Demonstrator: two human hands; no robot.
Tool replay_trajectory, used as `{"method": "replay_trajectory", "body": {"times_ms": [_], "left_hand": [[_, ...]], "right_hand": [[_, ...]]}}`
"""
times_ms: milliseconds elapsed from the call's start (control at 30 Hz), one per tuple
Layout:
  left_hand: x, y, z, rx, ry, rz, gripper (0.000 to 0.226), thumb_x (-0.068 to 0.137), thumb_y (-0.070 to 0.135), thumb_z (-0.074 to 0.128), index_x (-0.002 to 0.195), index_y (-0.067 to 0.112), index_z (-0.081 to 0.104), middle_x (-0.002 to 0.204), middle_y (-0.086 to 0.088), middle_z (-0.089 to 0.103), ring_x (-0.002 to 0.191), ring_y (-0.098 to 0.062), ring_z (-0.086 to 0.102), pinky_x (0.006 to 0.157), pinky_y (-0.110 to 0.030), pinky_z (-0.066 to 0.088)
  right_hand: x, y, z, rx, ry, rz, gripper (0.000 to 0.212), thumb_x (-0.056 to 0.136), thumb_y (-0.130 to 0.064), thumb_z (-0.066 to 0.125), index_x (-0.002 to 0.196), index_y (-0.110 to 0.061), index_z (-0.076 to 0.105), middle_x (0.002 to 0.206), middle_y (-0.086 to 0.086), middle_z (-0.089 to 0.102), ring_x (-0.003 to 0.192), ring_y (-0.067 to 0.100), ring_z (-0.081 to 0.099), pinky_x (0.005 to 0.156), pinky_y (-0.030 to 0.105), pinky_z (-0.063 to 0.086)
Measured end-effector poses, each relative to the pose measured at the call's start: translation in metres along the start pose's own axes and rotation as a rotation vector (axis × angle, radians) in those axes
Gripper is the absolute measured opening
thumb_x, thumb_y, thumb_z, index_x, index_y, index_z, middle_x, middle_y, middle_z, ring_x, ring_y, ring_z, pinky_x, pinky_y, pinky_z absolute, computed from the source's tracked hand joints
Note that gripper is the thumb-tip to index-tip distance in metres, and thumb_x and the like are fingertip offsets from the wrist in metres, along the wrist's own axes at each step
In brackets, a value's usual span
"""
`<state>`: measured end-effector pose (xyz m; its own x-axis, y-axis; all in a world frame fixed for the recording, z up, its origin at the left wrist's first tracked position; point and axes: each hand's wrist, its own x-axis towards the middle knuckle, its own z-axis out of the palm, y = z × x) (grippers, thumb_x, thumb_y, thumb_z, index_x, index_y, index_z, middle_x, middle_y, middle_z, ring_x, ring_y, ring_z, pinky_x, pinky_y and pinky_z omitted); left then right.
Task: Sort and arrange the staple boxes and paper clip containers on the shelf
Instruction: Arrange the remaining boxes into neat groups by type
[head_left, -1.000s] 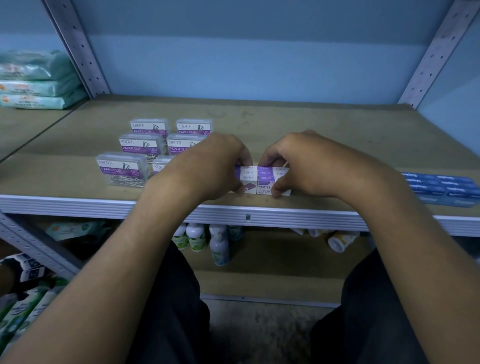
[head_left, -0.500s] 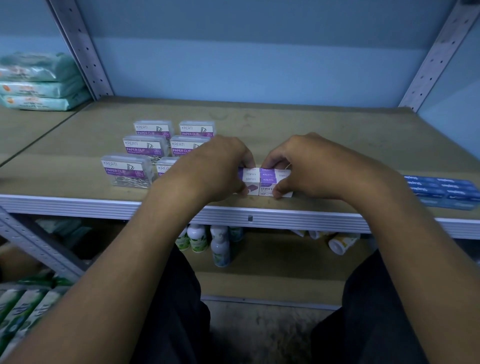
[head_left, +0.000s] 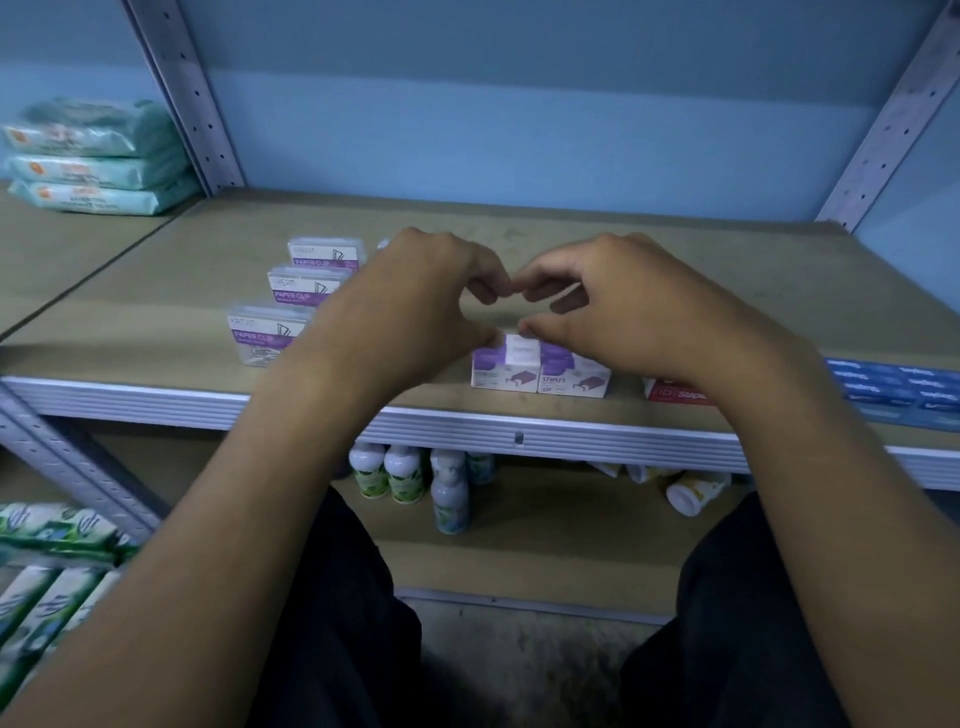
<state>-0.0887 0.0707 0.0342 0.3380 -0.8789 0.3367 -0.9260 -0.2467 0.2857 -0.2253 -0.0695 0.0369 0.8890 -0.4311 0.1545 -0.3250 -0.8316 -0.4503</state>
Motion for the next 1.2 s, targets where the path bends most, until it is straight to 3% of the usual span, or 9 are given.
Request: {"method": "replay_trajectory", "body": {"times_ms": [67,200,333,533,733,933,1200], "left_hand": [[-0.004,-0.01,-0.005,-0.013,0.07,-0.006,0.034,0.079,0.033,0.079,0.111,0.029,0.072,0.106,0.013,0.072,0.097,-0.006,0.063,0.087,-0.026,0.051],[-0.011,-0.038,-0.014,-0.016,0.212,-0.079,0.03,0.08,0.03,0.078,0.109,0.028,0.072,0.106,0.013,0.072,0.09,-0.003,0.059,0.084,-0.025,0.049],[-0.017,-0.062,-0.022,0.043,0.202,-0.135,0.031,0.082,0.025,0.077,0.112,0.027,0.072,0.11,0.01,0.072,0.097,-0.009,0.063,0.088,-0.028,0.051],[-0.025,-0.085,-0.027,0.105,0.248,-0.185,0.03,0.085,0.033,0.073,0.114,0.028,0.072,0.112,0.009,0.071,0.091,-0.003,0.053,0.074,-0.017,0.03],[-0.023,-0.101,-0.029,0.111,0.202,-0.232,0.029,0.088,0.038,0.067,0.116,0.029,0.071,0.113,0.007,0.07,0.103,-0.013,0.062,0.075,-0.019,0.032],[-0.014,-0.117,-0.026,0.032,0.078,-0.268,0.028,0.086,0.041,0.067,0.113,0.034,0.071,0.117,0.008,0.068,0.103,-0.014,0.061,0.078,-0.021,0.036],[-0.004,-0.124,-0.023,0.011,-0.015,-0.279,0.028,0.087,0.03,0.068,0.114,0.036,0.071,0.121,0.009,0.067,0.108,-0.012,0.058,0.083,-0.024,0.04]], "right_hand": [[0.004,-0.004,0.004,0.021,0.022,-0.025,0.039,0.088,-0.038,0.075,0.126,-0.037,0.068,0.118,-0.017,0.068,0.095,-0.01,0.061,0.084,0.019,0.048],[0.015,-0.015,0.014,0.031,0.016,-0.056,0.037,0.089,-0.039,0.072,0.126,-0.04,0.066,0.119,-0.018,0.067,0.096,-0.005,0.063,0.08,0.02,0.048],[0.026,-0.027,0.024,0.043,0.022,-0.093,0.039,0.088,-0.041,0.073,0.126,-0.042,0.065,0.119,-0.019,0.067,0.094,-0.003,0.065,0.079,0.019,0.048],[0.041,-0.038,0.035,0.039,0.01,-0.127,0.042,0.09,-0.041,0.072,0.13,-0.043,0.062,0.128,-0.022,0.064,0.092,0.001,0.066,0.084,0.029,0.052],[0.055,-0.039,0.045,0.03,0.037,-0.131,0.041,0.093,-0.034,0.068,0.132,-0.044,0.061,0.139,-0.014,0.059,0.12,0.011,0.057,0.101,0.033,0.046],[0.068,-0.035,0.055,0.059,0.025,-0.126,0.037,0.096,-0.029,0.064,0.129,-0.045,0.063,0.131,-0.013,0.062,0.103,0.01,0.062,0.091,0.029,0.048],[0.073,-0.031,0.068,0.137,0.046,-0.085,0.031,0.095,-0.027,0.066,0.122,-0.043,0.069,0.12,-0.014,0.068,0.095,-0.002,0.061,0.076,0.01,0.039]]}}
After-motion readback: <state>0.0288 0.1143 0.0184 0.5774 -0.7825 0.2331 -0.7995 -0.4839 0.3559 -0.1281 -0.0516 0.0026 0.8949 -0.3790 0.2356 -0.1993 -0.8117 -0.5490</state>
